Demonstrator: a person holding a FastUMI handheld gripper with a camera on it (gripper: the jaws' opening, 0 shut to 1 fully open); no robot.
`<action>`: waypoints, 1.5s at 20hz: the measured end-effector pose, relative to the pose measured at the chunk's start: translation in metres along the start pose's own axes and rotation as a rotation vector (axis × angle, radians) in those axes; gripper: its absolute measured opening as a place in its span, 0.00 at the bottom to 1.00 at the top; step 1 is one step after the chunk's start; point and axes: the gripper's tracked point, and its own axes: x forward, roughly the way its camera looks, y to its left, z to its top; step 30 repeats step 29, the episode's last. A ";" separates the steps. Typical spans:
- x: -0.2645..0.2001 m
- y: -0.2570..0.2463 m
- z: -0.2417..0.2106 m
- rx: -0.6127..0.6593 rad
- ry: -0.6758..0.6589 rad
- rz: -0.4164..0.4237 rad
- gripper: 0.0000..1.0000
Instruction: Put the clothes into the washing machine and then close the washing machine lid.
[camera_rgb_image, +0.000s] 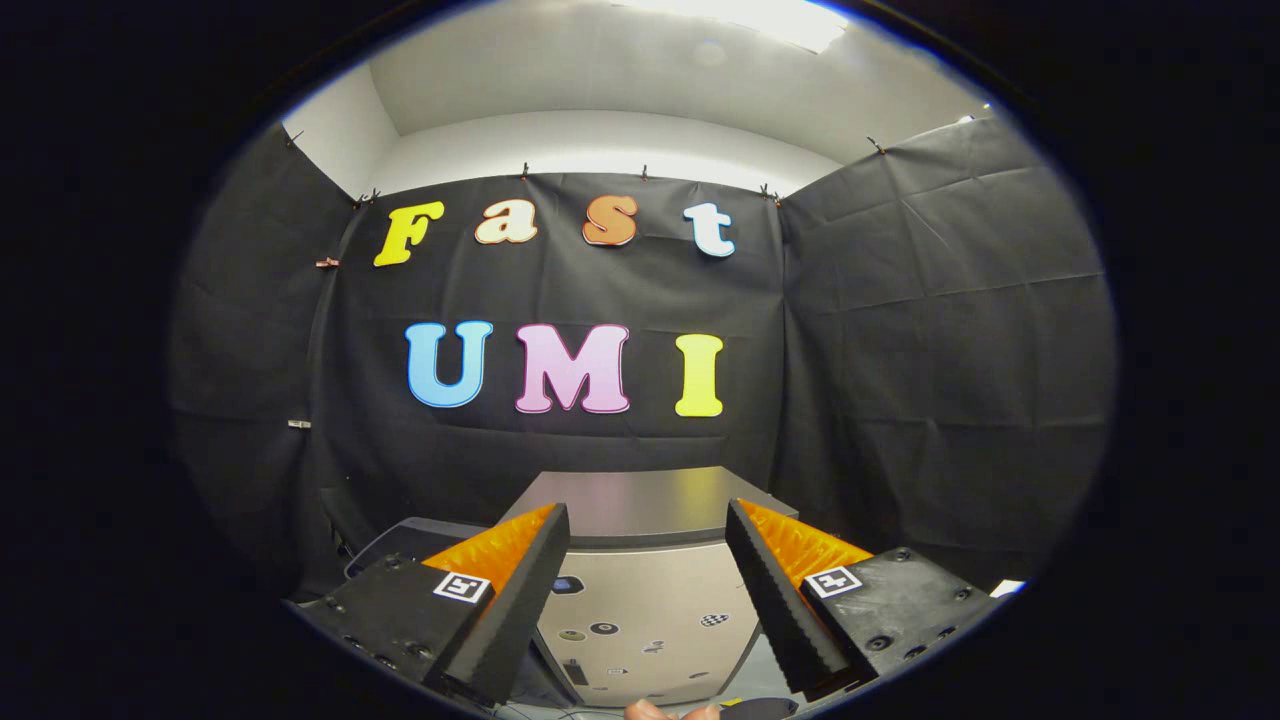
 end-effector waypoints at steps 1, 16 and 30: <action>0.001 0.000 0.000 -0.001 0.000 0.001 0.98; 0.001 0.002 -0.003 -0.006 0.006 0.007 0.98; 0.001 0.009 0.000 -0.022 -0.002 0.018 0.98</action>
